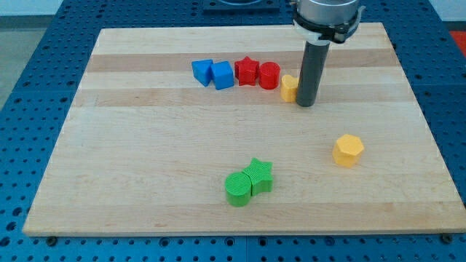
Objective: Push the yellow heart right to the red circle
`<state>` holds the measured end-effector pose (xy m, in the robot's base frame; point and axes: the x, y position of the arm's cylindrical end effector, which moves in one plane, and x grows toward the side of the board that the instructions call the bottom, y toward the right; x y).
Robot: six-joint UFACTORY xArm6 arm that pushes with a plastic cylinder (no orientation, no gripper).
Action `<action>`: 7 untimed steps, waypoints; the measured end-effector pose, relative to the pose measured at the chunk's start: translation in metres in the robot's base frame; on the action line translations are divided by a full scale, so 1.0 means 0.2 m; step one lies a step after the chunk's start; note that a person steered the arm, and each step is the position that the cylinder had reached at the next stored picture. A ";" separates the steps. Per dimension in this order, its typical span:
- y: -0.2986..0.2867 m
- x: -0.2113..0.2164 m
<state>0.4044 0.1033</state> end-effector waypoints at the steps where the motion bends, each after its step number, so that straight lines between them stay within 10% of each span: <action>1: -0.01 -0.04; 7: -0.17 -0.07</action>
<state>0.3911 0.0684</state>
